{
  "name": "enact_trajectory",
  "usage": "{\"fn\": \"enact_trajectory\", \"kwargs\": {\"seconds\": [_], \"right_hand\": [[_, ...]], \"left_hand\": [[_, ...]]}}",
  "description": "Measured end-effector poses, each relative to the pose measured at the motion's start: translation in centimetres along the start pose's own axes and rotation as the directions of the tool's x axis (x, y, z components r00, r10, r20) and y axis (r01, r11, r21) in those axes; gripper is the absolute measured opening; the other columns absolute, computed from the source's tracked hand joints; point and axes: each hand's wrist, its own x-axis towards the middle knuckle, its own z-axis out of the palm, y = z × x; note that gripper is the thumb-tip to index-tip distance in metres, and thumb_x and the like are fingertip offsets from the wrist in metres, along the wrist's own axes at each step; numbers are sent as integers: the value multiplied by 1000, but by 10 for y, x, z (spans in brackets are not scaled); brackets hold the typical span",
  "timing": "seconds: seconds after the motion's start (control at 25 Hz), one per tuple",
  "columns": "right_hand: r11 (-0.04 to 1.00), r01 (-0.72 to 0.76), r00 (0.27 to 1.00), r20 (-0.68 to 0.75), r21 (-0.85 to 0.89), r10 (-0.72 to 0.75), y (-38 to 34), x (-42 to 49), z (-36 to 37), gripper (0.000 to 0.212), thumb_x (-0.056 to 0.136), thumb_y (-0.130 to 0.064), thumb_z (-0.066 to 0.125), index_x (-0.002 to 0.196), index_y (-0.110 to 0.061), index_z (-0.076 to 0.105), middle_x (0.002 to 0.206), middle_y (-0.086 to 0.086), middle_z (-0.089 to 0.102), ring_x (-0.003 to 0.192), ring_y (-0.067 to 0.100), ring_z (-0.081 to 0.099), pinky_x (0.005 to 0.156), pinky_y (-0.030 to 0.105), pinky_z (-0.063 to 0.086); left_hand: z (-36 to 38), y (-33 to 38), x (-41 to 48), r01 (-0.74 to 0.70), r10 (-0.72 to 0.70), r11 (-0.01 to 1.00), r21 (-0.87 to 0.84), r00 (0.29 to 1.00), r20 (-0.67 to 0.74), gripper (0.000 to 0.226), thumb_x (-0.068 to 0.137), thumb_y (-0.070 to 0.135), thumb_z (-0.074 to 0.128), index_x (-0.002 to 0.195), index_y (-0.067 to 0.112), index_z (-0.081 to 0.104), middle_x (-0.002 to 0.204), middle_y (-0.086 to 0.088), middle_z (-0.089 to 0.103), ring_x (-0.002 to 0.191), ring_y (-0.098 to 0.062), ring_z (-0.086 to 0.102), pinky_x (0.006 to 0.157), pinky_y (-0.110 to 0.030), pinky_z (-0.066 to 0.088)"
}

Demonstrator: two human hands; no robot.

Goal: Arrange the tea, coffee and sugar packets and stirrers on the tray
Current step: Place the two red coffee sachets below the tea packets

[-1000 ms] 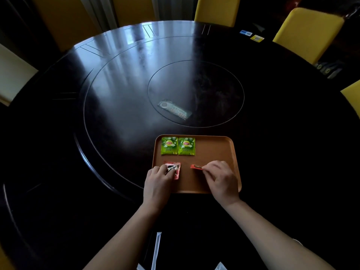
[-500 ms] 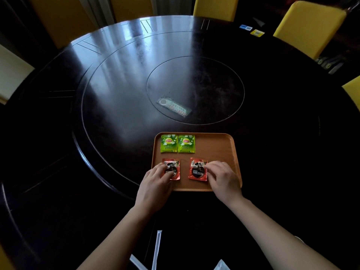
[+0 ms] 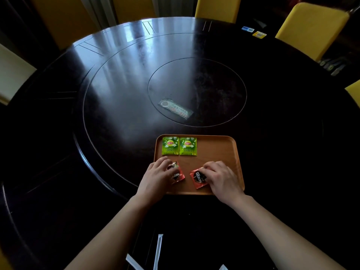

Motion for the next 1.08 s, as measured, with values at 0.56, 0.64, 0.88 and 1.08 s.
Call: {"fn": "enact_trajectory", "kwargs": {"seconds": [0.56,0.64,0.88,1.08], "right_hand": [[982,-144,989,-6,119,146,-1,-6,4,32,84,-31,73,115,-25,69,109,-5,61,96,18,55,78,33,52],[983,-166,986,-13,81,168,-8,-4,6,31,83,-35,74,111,-25,69,106,-3,58,94,20,54,74,35,52],[939,-300,948,-54,166,313,-27,7,11,39,82,-39,75,116,-22,67,104,1,60,95,22,54,76,33,49],[956,-280,958,-40,86,284,-33,9,15,44,82,-42,73,122,-26,65,108,0,56,95,20,51,79,33,47]], "left_hand": [[14,4,-8,23,-26,998,-63,999,-36,34,85,33,74,117,26,67,121,-5,65,113,-28,61,87,-41,52],[13,3,-6,15,-15,1000,5,1000,-17,34,83,35,75,116,31,69,123,-6,64,113,-29,60,83,-40,51],[12,11,0,86,-80,995,57,992,-93,36,82,33,75,117,27,67,117,-10,65,99,-32,62,73,-39,48],[12,2,-1,81,-75,995,64,993,-91,29,87,35,72,114,24,70,115,-10,65,97,-32,61,74,-39,47]]}}
